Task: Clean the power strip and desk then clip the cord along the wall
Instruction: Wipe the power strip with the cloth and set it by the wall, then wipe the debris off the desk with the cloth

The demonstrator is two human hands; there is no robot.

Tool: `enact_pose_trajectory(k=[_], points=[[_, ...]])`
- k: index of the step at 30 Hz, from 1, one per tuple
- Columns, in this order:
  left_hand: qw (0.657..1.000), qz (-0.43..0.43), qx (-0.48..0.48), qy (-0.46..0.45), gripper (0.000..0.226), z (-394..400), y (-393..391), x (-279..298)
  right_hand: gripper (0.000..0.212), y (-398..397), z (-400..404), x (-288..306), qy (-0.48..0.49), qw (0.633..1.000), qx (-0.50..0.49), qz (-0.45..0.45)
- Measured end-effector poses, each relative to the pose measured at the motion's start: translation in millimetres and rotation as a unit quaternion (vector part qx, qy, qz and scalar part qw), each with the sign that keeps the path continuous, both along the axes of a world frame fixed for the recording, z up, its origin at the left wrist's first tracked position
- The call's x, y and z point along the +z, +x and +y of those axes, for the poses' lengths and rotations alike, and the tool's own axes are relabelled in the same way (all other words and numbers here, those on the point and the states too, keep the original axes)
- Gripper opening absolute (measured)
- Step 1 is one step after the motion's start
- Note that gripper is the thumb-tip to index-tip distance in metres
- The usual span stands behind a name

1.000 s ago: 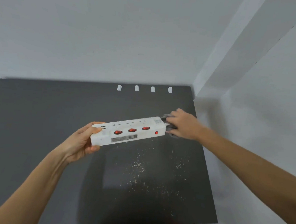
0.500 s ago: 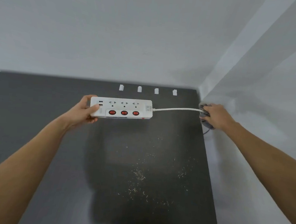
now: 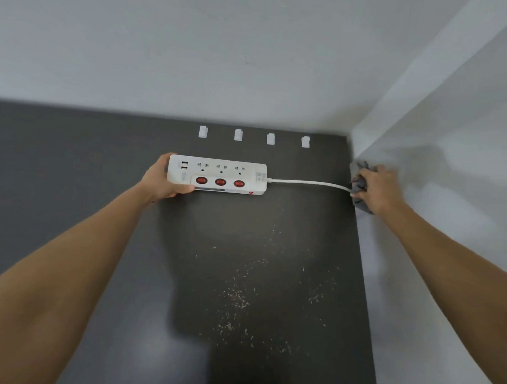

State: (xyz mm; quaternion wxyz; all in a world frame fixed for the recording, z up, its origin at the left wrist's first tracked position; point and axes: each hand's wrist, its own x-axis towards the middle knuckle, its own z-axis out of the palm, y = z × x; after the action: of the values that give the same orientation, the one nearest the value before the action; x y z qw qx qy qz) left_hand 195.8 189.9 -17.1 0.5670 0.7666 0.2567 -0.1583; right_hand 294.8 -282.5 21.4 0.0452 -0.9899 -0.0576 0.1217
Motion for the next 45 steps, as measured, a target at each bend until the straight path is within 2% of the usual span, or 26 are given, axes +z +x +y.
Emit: enact_pose_trajectory(k=[5, 7, 9, 12, 16, 19, 22, 23, 24, 26, 28, 30, 33, 35, 40, 45], points=[[0.993, 0.039, -0.022, 0.108, 0.092, -2, -3, -1, 0.074, -23, 18, 37, 0.181, 0.975, -0.073, -0.104], [0.99, 0.057, -0.019, 0.131, 0.1, -4, -15, 2, 0.086, -48, 38, 55, 0.281, 0.953, -0.08, -0.084], [0.985, 0.063, -0.001, 0.159, 0.097, -4, -36, 4, 0.091, -83, 61, 67, 0.385, 0.917, -0.104, -0.028], [0.982, 0.047, 0.02, 0.184, 0.08, -3, -88, 3, 0.077, -138, 95, 76, 0.413, 0.907, -0.057, 0.058], [0.978, 0.033, 0.062, 0.195, 0.062, 1, -172, -7, 0.052, -211, 137, 64, 0.448, 0.862, 0.062, 0.229], [0.976, 0.033, 0.074, 0.203, 0.059, 8, -215, -13, 0.03, -249, 169, 47, 0.456, 0.825, 0.136, 0.304], [0.979, 0.03, 0.096, 0.177, 0.057, 15, -236, -15, 0.021, -277, 197, 32, 0.435, 0.806, 0.166, 0.366], [0.98, 0.027, 0.106, 0.165, 0.056, 17, -240, -15, 0.024, -283, 204, 26, 0.416, 0.812, 0.179, 0.369], [0.981, 0.023, 0.115, 0.153, 0.055, 19, -243, -15, 0.032, -289, 210, 20, 0.382, 0.833, 0.196, 0.349], [0.983, 0.013, 0.126, 0.134, 0.054, 21, -245, -15, 0.056, -300, 217, 4, 0.275, 0.898, 0.234, 0.249], [0.983, 0.007, 0.125, 0.132, 0.052, 22, -246, -15, 0.067, -320, 222, -10, 0.196, 0.933, 0.272, 0.131], [0.981, -0.006, 0.122, 0.153, 0.048, 22, -247, -18, 0.074, -350, 228, -26, 0.131, 0.937, 0.315, 0.072], [0.971, -0.034, 0.112, 0.208, 0.04, 16, -251, -22, 0.086, -387, 237, -56, 0.076, 0.943, 0.316, 0.069], [0.964, -0.062, 0.094, 0.242, 0.037, 11, -253, -26, 0.086, -388, 246, -69, 0.073, 0.944, 0.316, 0.056], [0.932, -0.118, 0.1, 0.329, 0.035, -8, -255, -38, 0.072, -339, 276, -80, 0.094, 0.947, 0.307, 0.01], [0.91, -0.063, 0.132, 0.387, 0.036, -45, -241, -45, 0.061, -275, 288, -83, 0.072, 0.971, 0.227, -0.017]])
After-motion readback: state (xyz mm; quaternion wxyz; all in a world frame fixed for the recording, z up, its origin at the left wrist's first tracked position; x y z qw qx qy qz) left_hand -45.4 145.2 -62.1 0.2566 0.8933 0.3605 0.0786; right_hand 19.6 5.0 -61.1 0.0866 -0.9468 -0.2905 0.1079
